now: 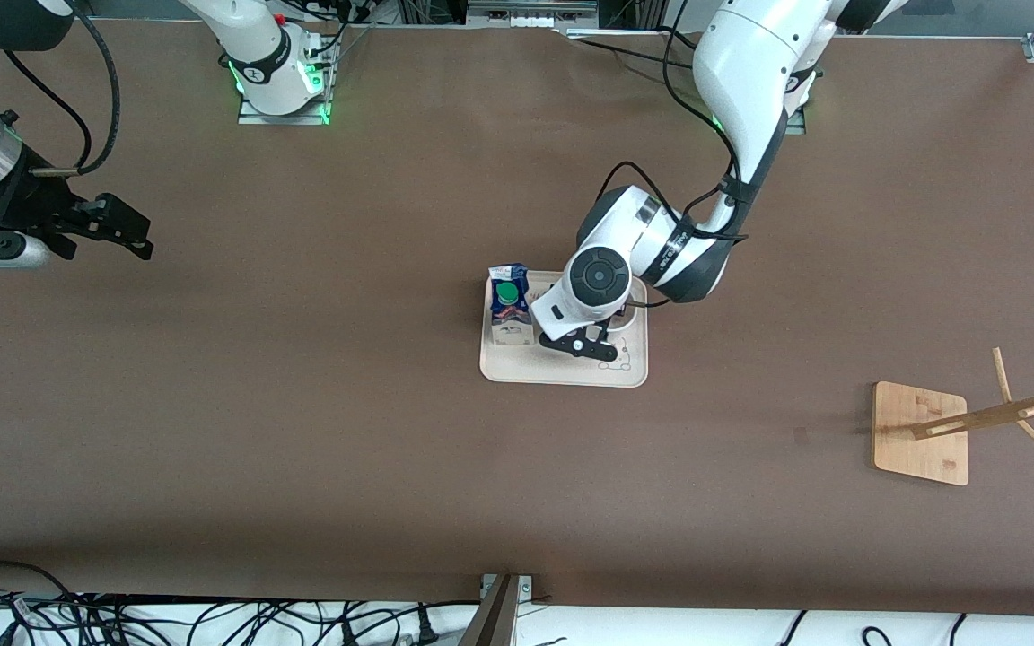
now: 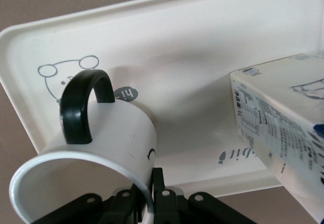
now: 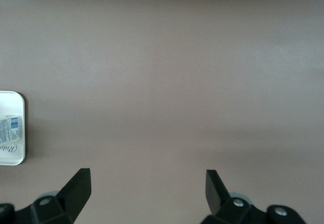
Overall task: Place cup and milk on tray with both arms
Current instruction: 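Lower the mug onto the tray beside the carton and release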
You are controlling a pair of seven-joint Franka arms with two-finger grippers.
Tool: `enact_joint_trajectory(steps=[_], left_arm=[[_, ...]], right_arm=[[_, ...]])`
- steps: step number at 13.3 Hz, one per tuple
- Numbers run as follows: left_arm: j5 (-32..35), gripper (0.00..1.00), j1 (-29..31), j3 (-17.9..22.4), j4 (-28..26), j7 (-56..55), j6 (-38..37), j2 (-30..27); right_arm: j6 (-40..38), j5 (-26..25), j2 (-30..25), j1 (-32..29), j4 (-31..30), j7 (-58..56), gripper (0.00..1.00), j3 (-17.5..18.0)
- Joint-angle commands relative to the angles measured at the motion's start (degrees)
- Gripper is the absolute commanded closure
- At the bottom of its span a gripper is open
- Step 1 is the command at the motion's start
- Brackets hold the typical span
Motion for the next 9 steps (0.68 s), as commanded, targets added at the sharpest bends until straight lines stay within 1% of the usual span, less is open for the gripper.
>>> enact_joint_trajectory(steps=[1, 2, 3, 7, 9], left_arm=[[-0.9, 0.9, -0.3, 0.1, 1.6, -0.4, 1.1, 0.8], [-0.9, 0.48, -0.2, 0.1, 1.6, -0.9, 1.0, 0.7], [-0.9, 0.0, -0.2, 0.1, 1.3, -0.9, 0.9, 0.5], [-0.9, 0.0, -0.1, 0.1, 1.4, -1.0, 0.1, -0.3], [-0.9, 0.0, 0.2, 0.1, 1.8, -1.4, -3.1, -1.8]], right_arm=[[-0.1, -0.5, 0.1, -0.4, 0.5, -0.3, 0.0, 0.1], [-0.1, -0.5, 0.1, -0.4, 0.5, -0.3, 0.0, 0.1], [-0.1, -0.5, 0.1, -0.4, 0.5, -0.3, 0.0, 0.1], [-0.1, -0.5, 0.1, -0.4, 0.5, -0.3, 0.0, 0.2], [-0.1, -0.5, 0.1, -0.4, 0.5, -0.2, 0.0, 0.2]])
